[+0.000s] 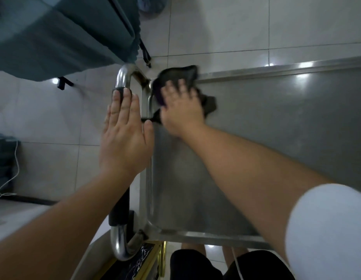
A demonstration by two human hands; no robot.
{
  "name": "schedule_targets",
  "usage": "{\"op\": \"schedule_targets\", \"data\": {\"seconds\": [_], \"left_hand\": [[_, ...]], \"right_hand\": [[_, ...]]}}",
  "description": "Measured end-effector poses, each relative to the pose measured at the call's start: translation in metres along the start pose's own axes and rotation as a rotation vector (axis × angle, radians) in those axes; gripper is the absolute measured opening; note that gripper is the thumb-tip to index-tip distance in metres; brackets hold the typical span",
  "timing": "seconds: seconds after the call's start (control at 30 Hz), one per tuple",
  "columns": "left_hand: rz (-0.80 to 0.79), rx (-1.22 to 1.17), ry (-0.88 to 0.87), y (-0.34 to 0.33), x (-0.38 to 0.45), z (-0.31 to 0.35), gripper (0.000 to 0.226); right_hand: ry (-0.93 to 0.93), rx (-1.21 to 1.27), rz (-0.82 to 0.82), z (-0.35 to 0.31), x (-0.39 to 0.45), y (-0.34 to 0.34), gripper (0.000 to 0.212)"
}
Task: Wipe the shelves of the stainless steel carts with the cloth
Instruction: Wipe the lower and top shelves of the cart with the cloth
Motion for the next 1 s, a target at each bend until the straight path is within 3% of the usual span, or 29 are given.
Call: {"op": "schedule_targets", "data": {"seconds": [0.1,0.23,0.4,0.53,0.6,0.7,0.77,0.83,1.0], "left_hand": [[0.010,0.026,-0.019,-0.001,-0.001,0.000,0.067],[0.007,0.007,-0.011,0.000,-0.001,0.000,0.067],[-0.007,-0.017,-0.015,0.002,0.001,-0.001,0.068],[-0.031,-0.047,-0.024,0.002,0.002,-0.002,0.067],[-0.029,-0.048,-0.021,0.002,0.002,-0.003,0.067],[-0.013,-0.060,-0.019,0.002,0.001,-0.004,0.068],[-0.006,-0.080,-0.018,0.002,0.001,-0.004,0.068],[-0.002,-0.095,-0.014,0.003,0.002,-0.001,0.069],[-0.006,-0.078,-0.013,0.006,-0.001,0.002,0.070]], "right_hand": [[0.275,-0.015,-0.057,-0.050,0.004,-0.001,0.070],[0.238,0.030,0.006,-0.023,-0.002,-0.005,0.064],[-0.119,0.007,0.159,0.132,-0.057,-0.021,0.064],[-0.545,0.068,0.184,0.245,-0.107,-0.027,0.068],[-0.775,0.141,0.138,0.246,-0.111,-0.030,0.066],[-1.006,0.244,0.141,0.187,-0.086,-0.029,0.065],[-0.902,0.275,0.132,0.126,-0.055,-0.023,0.064],[-0.670,0.238,0.097,0.060,-0.025,-0.013,0.065],[0.115,0.073,0.021,-0.066,-0.004,-0.009,0.064]]}}
Point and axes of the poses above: each hand's wrist, its own x-axis towards the middle knuckle, its own y-axis out of the back of the hand, z = x × y, the point moved 3 cm from there along x, towards the middle knuckle, and after that the axes turned 15 degrees about -x, right-handed, at the moved point
